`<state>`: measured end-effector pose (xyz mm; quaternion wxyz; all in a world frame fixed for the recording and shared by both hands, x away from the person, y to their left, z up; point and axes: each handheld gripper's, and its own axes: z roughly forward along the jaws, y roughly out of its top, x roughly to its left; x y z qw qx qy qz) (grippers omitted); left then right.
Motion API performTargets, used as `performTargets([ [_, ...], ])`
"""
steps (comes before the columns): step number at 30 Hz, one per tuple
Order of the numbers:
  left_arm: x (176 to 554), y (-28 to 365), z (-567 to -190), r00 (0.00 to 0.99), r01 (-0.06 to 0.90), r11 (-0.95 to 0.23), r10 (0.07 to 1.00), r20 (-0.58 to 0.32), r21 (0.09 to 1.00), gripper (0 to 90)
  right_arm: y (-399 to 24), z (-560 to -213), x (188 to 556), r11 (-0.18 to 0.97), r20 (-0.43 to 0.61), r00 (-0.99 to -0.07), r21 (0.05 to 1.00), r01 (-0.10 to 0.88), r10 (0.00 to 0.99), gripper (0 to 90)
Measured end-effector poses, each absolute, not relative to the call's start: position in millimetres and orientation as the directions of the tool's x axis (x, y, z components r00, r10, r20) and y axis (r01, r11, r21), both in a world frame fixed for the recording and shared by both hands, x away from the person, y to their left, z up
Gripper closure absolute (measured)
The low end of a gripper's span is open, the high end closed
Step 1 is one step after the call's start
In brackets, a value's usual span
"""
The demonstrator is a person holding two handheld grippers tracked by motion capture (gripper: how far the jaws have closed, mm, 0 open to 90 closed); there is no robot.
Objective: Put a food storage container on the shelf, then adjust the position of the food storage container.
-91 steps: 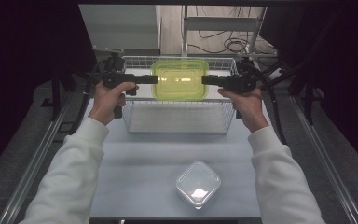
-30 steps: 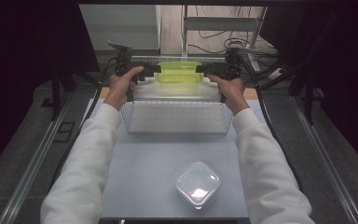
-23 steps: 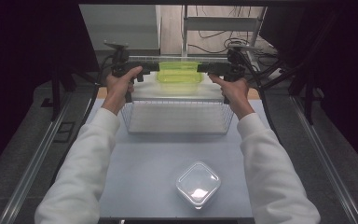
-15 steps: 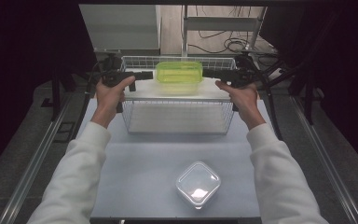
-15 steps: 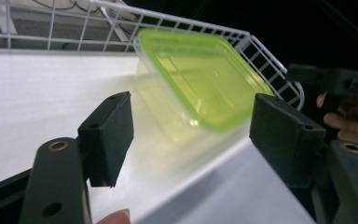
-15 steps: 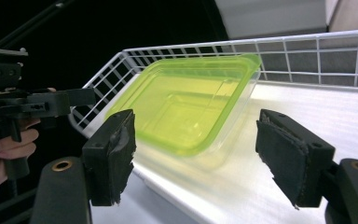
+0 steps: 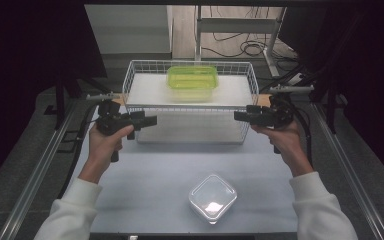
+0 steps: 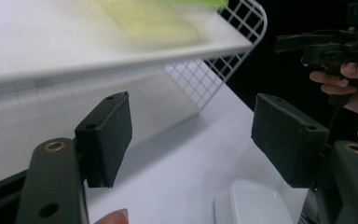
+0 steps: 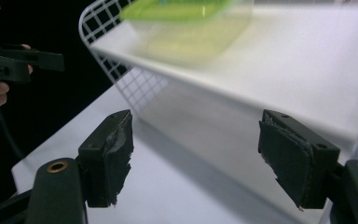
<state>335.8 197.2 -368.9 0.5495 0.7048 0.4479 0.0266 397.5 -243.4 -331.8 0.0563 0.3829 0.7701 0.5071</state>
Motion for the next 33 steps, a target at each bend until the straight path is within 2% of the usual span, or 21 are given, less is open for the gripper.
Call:
performTargets([
  [12,294.5,192.3,-418.1,0.583,0.630,-0.088,0.710,-0.395,0.772,26.6,-253.5,-380.2,353.4,0.297,0.284,-0.729,0.776,0.556,0.623,26.3],
  [18,284.1,195.0,-440.0,0.543,0.674,-0.087,0.731,-0.412,0.734,26.4,-250.0,-402.5,335.7,0.346,0.279,-0.726,0.735,0.582,0.629,26.3],
  [27,275.8,189.5,-451.4,0.544,0.681,-0.137,0.752,-0.372,0.719,26.6,-252.9,-426.0,322.4,0.343,0.318,-0.708,0.704,0.622,0.631,26.3],
  [33,272.2,189.7,-451.5,0.547,0.673,-0.157,0.764,-0.343,0.723,25.3,-254.1,-425.2,318.0,0.340,0.315,-0.708,0.708,0.619,0.631,26.3],
])
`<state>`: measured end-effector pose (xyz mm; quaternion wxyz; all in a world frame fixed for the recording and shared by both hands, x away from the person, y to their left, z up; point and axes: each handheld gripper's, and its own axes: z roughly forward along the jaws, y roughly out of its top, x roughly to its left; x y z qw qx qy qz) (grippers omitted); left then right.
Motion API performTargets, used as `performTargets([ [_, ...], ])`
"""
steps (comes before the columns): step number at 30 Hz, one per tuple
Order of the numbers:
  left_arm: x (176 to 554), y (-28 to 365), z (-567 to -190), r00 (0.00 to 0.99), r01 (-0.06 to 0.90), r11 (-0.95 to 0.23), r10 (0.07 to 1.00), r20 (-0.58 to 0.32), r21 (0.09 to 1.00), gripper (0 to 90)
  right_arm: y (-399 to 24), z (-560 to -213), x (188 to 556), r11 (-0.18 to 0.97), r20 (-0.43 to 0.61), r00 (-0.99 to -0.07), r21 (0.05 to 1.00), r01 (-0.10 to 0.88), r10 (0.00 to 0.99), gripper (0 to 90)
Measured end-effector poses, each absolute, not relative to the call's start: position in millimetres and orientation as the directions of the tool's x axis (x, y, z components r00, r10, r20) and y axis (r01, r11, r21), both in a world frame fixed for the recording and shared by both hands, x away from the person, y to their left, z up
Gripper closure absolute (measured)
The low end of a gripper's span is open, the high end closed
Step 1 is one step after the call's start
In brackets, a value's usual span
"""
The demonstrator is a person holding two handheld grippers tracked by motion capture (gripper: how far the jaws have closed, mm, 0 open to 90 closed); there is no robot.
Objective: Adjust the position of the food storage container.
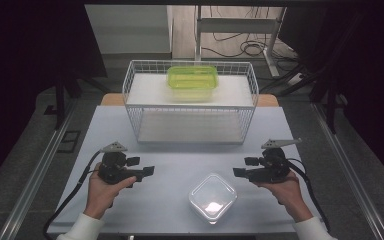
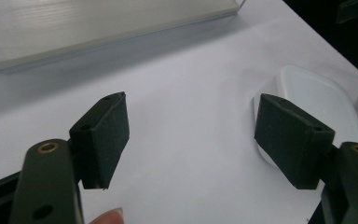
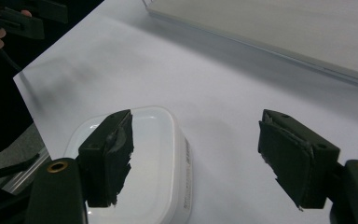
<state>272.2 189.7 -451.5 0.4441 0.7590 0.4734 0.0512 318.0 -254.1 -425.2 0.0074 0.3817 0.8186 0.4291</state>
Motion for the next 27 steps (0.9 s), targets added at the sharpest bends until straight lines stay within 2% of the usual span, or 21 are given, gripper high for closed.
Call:
performTargets([
  [13,280.7,181.5,-465.7,0.555,0.696,-0.201,0.761,-0.337,0.690,24.6,-241.0,-439.9,312.5,0.404,0.300,-0.721,0.666,0.627,0.625,27.6],
  [18,287.0,181.4,-467.2,0.543,0.709,-0.173,0.753,-0.373,0.683,24.6,-241.1,-442.3,306.9,0.437,0.280,-0.741,0.660,0.610,0.610,30.1],
  [23,287.2,179.1,-468.9,0.540,0.711,-0.180,0.758,-0.365,0.679,24.9,-244.1,-438.2,300.3,0.454,0.279,-0.767,0.670,0.587,0.578,39.5],
  [27,288.3,176.6,-471.0,0.530,0.717,-0.164,0.760,-0.376,0.678,25.6,-246.8,-433.6,290.7,0.491,0.270,-0.796,0.667,0.561,0.542,59.3],
])
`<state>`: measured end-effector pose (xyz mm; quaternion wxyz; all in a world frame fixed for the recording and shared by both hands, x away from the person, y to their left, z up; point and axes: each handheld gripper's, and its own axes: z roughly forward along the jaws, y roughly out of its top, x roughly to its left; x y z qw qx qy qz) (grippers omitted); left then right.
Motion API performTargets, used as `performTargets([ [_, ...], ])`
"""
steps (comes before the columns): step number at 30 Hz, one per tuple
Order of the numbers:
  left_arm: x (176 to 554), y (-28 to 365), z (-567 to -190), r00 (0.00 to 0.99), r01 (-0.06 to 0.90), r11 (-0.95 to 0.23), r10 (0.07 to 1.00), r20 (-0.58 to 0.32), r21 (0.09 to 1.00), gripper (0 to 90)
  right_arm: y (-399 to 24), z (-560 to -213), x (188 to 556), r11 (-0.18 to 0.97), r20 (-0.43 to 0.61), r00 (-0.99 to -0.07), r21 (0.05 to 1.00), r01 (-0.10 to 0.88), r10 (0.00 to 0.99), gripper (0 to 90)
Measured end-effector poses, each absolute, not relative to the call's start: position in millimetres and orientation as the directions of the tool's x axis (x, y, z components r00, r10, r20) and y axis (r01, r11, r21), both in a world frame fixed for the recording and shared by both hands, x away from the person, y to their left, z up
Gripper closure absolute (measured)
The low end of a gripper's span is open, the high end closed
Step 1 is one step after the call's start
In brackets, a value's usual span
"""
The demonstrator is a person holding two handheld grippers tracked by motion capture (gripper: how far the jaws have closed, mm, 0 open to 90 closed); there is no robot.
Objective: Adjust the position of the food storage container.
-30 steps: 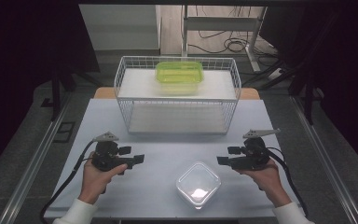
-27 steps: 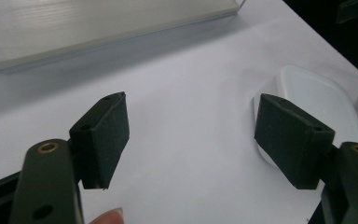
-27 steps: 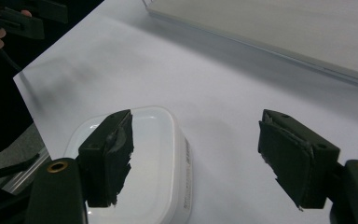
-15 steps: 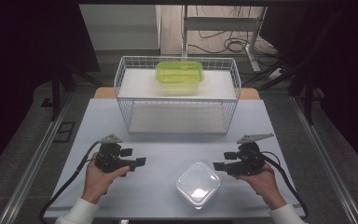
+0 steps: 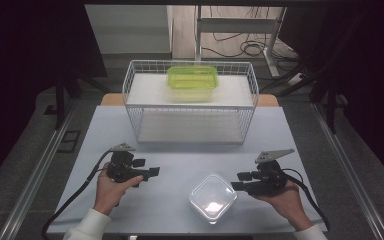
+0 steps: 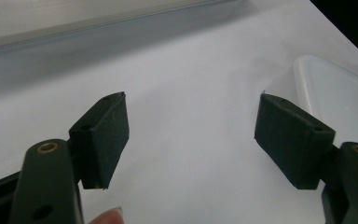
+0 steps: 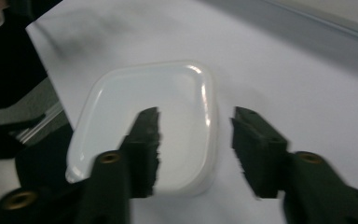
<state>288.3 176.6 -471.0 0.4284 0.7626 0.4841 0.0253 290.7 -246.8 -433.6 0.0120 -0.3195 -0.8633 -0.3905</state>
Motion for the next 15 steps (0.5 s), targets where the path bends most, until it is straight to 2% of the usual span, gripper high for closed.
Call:
performTargets([
  [1,288.3,176.1,-471.6,0.530,0.718,-0.169,0.762,-0.372,0.675,25.5,-247.9,-432.0,284.5,0.522,0.253,-0.814,0.660,0.541,0.523,67.1],
  [2,288.0,175.6,-472.2,0.530,0.718,-0.174,0.764,-0.368,0.673,25.5,-247.9,-432.0,284.5,0.522,0.253,-0.814,0.660,0.541,0.523,67.1],
  [7,284.6,173.2,-473.9,0.526,0.717,-0.186,0.776,-0.348,0.672,25.5,-246.1,-436.0,260.2,0.648,0.190,-0.877,0.608,0.458,0.442,87.4],
  [12,281.8,170.9,-474.6,0.527,0.721,-0.189,0.775,-0.350,0.666,25.5,-231.7,-454.1,243.0,0.766,0.160,-0.925,0.522,0.376,0.345,89.1],
  [15,280.8,171.8,-473.3,0.521,0.721,-0.179,0.777,-0.353,0.670,25.5,-224.8,-463.2,242.5,0.794,0.161,-0.931,0.487,0.363,0.327,89.1],
])
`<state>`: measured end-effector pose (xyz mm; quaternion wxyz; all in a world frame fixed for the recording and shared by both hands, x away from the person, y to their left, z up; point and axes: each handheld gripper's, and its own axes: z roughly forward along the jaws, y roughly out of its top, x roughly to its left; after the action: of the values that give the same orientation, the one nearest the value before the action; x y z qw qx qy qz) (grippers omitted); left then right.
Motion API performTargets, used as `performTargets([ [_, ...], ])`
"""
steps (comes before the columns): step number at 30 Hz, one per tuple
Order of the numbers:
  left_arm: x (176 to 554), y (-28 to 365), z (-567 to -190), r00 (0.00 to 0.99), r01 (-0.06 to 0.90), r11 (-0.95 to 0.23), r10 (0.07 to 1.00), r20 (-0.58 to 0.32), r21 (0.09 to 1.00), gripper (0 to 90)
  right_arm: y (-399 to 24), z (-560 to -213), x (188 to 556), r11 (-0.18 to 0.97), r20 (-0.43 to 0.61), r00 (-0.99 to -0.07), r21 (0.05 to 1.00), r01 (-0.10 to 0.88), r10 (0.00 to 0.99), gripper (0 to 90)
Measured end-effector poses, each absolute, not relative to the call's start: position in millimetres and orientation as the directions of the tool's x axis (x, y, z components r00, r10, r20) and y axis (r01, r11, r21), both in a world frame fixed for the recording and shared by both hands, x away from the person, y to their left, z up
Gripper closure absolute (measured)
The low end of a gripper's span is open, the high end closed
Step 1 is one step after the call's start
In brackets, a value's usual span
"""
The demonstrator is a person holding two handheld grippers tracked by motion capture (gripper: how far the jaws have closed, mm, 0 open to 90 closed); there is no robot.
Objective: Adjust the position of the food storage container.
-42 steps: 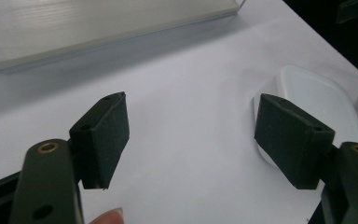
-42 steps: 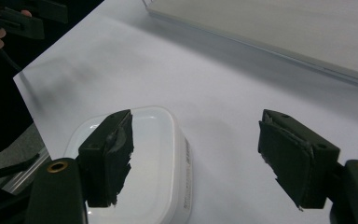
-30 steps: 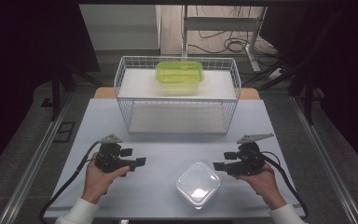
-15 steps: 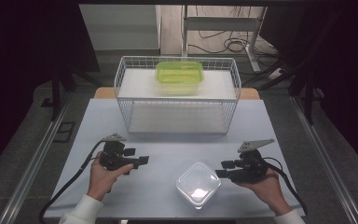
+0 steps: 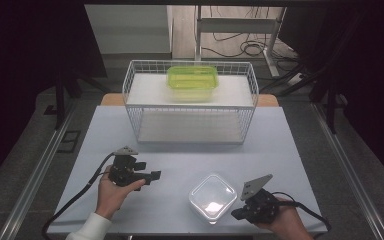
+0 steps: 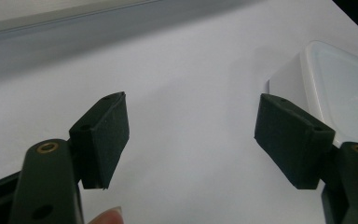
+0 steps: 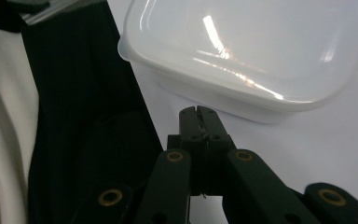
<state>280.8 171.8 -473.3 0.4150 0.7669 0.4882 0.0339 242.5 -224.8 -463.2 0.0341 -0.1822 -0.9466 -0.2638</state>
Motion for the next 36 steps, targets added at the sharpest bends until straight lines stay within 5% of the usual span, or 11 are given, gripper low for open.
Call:
performTargets([
  [17,280.5,174.1,-472.4,0.525,0.720,-0.179,0.772,-0.358,0.670,25.0,-202.0,-475.1,242.1,0.843,0.122,-0.943,0.424,0.332,0.310,89.3],
  [36,281.1,181.6,-475.9,0.502,0.733,-0.153,0.779,-0.376,0.663,24.9,-179.3,-479.7,262.6,0.754,0.150,-0.890,0.481,0.447,0.431,89.3],
])
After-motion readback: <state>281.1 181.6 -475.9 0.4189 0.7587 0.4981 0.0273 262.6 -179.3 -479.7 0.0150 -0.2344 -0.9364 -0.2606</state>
